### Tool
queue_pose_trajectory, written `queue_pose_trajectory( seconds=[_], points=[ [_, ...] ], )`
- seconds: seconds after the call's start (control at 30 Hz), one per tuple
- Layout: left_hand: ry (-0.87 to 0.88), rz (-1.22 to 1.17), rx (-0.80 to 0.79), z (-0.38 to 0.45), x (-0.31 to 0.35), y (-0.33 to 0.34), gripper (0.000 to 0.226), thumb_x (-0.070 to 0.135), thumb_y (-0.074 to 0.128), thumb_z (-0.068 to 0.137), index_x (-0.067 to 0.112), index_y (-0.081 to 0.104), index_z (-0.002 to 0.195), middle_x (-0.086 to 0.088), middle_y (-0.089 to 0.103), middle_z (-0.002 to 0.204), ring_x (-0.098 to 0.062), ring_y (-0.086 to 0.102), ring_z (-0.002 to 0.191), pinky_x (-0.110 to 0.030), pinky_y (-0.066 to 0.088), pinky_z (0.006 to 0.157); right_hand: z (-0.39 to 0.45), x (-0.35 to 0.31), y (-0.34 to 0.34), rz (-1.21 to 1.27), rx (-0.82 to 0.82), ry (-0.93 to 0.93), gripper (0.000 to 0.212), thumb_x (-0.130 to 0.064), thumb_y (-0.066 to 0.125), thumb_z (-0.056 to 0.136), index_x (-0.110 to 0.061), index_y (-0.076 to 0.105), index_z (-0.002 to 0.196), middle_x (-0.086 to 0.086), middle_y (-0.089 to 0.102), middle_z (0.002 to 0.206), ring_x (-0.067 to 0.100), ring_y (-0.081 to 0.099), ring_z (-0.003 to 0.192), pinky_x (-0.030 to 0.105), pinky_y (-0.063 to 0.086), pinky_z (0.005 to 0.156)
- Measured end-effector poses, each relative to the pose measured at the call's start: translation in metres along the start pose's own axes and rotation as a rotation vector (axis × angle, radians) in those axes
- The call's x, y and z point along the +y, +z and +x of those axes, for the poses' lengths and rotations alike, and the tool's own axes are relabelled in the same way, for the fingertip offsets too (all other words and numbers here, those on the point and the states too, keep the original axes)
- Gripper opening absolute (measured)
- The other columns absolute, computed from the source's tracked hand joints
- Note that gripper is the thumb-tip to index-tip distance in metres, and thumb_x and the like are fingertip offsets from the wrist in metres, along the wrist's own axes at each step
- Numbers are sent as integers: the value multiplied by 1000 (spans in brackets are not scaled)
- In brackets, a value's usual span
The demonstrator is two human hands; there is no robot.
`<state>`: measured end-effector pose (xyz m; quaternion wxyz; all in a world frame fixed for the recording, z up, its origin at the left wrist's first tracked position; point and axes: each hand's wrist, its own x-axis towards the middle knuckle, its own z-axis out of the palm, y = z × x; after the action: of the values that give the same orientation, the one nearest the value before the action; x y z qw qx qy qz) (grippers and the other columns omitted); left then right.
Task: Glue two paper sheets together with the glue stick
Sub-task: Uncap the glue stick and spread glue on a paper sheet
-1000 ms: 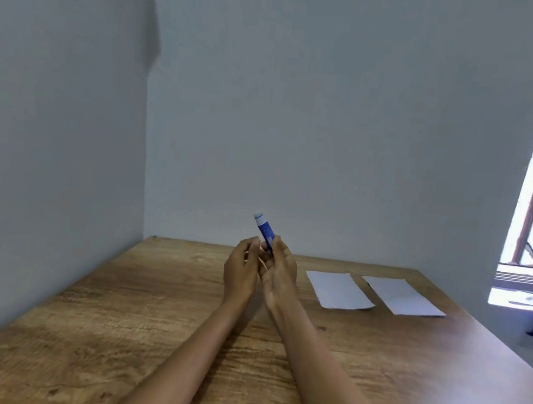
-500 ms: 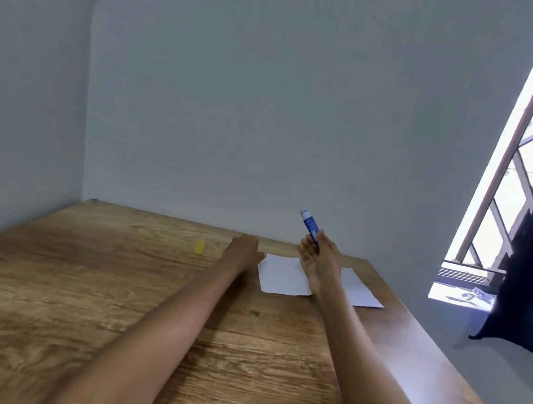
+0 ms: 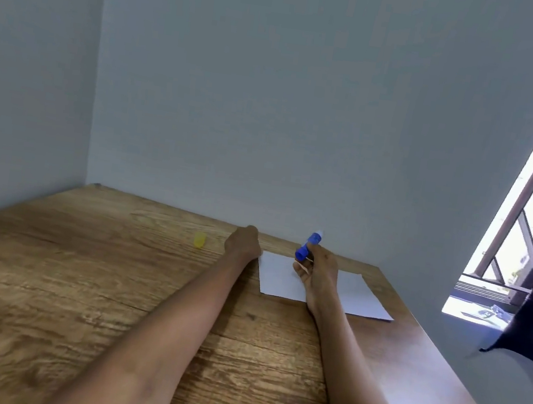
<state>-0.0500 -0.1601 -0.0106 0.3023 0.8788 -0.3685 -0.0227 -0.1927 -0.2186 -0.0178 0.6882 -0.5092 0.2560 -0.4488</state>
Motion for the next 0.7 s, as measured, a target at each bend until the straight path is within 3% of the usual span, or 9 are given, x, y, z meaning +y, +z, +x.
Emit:
queue_pose_trajectory(
  seconds=[0.23,0.47,0.63,0.7],
  points=[
    [-8,64,3,-1,2,4,33,29,60,86,12,57,115,-7,63,118,-24,59,108,-30,44,79,0,2,2,-153,-6,-64,15,-17,65,87,-22,53,95,5,64,102,15,63,92,24,49,64],
    [-77,-18,-38,2,3,-7,31,20,64,80,10,55,108,-8,62,114,-24,60,106,-30,42,73,6,6,4,-207,-41,-96,14,-19,67,85,-21,55,91,1,65,96,12,62,89,23,48,62],
    [-92,-212,-91,3,2,-12,29,19,59,83,3,57,108,-13,66,112,-27,63,102,-34,49,82,6,9,2,-244,-67,-116,18,-20,67,85,-21,53,96,3,65,101,14,63,91,24,47,63],
    [-90,-310,-106,2,2,-14,28,19,59,85,1,56,106,-16,67,108,-28,66,92,-35,51,82,5,10,2,-259,-66,-110,19,-21,66,86,-21,52,98,3,64,103,15,62,93,24,46,64]
  ],
)
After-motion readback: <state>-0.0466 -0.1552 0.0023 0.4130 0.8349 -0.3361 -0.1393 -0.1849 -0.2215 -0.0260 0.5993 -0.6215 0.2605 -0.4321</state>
